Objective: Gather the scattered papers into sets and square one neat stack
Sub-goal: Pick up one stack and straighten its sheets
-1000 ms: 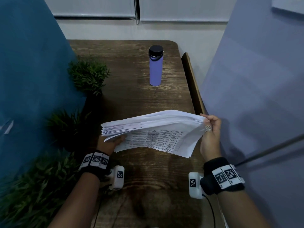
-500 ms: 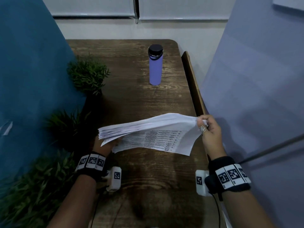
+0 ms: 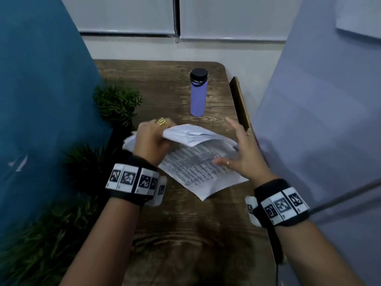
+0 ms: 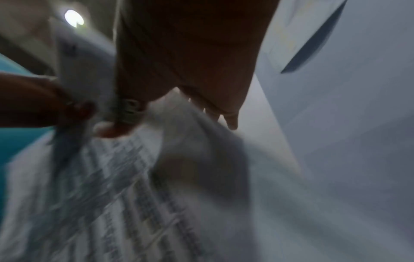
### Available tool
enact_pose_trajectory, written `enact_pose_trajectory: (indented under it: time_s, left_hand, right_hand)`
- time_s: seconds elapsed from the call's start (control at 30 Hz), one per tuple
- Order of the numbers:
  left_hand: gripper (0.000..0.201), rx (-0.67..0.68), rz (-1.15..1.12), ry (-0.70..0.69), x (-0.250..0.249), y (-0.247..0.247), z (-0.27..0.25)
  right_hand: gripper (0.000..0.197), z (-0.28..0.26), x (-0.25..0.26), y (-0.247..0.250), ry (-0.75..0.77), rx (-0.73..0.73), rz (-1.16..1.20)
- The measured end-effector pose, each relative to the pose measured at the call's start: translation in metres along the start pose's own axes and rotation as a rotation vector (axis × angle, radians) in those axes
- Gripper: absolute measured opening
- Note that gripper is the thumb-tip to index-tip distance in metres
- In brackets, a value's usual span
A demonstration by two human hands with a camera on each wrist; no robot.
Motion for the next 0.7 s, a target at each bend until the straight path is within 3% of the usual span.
enact_pose_trajectory:
  time_s: [0.07, 0.13, 0.2, 0.27, 0.33, 0.43, 0.57, 0.63, 0.7]
  left_hand:
    - [0.010, -0.051, 0.131, -0.077, -0.018, 0.005, 0.024]
    - [0.032, -0.194, 0.191, 0.012, -0.023, 0.005, 0.030]
    - [0.073, -0.373, 0.155, 0.205, -0.015, 0.006, 0.019]
    - [0.092, -0.442, -0.051, 0.425, -0.001, -0.002, -0.004]
    - [0.090, -0.405, -0.414, 0.576, 0.012, -0.021, -0.029]
    - [0.078, -0.249, -0.707, 0.547, 0.017, -0.045, -0.057]
    - [0.043, -0.129, -0.793, 0.569, 0.017, -0.065, -0.073]
    - [0.043, -0.090, -0.773, 0.581, 0.018, -0.073, -0.076]
    - [0.030, -0.078, -0.742, 0.622, 0.017, -0.078, -0.076]
  right_hand:
    - [0.048, 0.007, 0.007, -0.008, -0.103, -0.133, 0.197]
    - [0.020, 0.008, 0.007, -0.013, -0.171, -0.214, 0.382]
    - [0.022, 0.006, 0.005, -0.012, -0.181, -0.232, 0.530]
    - [0.026, 0.005, 0.001, -0.008, -0.176, -0.253, 0.645]
    - [0.026, 0.001, 0.000, -0.004, -0.197, -0.291, 0.742]
    - [0.030, -0.002, -0.008, -0.007, -0.208, -0.264, 0.865]
    - [0.061, -0.009, -0.029, -0.016, -0.256, -0.133, 0.887]
    - [0.062, -0.008, -0.040, -0.023, -0.337, -0.141, 0.822]
    - [0.062, -0.007, -0.042, -0.031, -0.390, -0.150, 0.717]
Point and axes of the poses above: each hand's wrist, its own z-axis towards the middle knuckle, its own y-axis out of the back of the hand, x = y × z, the point moved 1 cm from there along z, towards the middle knuckle, and after that the axes turned 8 degrees about z, right-handed, at the moved point
